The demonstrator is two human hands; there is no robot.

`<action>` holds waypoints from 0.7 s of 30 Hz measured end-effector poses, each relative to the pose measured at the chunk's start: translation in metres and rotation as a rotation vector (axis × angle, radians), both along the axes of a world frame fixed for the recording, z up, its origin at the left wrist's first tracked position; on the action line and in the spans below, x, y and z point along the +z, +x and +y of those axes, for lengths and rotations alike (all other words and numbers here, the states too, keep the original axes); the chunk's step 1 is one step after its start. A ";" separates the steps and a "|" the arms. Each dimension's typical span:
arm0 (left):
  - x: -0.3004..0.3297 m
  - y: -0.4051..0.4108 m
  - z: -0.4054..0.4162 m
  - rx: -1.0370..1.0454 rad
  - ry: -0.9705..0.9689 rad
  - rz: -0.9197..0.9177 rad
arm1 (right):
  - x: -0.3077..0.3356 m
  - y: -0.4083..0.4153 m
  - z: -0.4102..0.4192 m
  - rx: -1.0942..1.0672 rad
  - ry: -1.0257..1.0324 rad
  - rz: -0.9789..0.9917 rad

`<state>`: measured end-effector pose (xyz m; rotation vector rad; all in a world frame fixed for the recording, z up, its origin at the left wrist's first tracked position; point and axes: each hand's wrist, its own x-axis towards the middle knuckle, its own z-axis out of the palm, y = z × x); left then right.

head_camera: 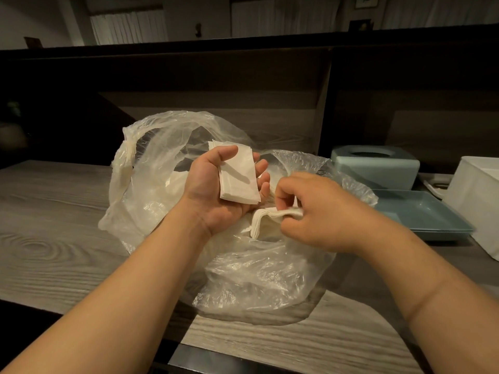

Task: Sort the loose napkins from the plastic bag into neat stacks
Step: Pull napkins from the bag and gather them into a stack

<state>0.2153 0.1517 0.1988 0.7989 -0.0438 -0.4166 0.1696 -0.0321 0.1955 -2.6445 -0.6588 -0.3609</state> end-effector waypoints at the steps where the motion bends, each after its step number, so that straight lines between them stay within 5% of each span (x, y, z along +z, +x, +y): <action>1: 0.000 0.000 0.000 0.003 0.000 0.003 | 0.000 0.000 0.001 0.007 0.051 -0.016; 8: 0.001 0.000 0.001 0.031 -0.025 0.017 | 0.008 -0.009 0.007 0.099 0.505 -0.033; 21: 0.000 -0.001 0.002 0.009 0.124 -0.062 | 0.015 -0.010 0.004 0.141 0.872 0.134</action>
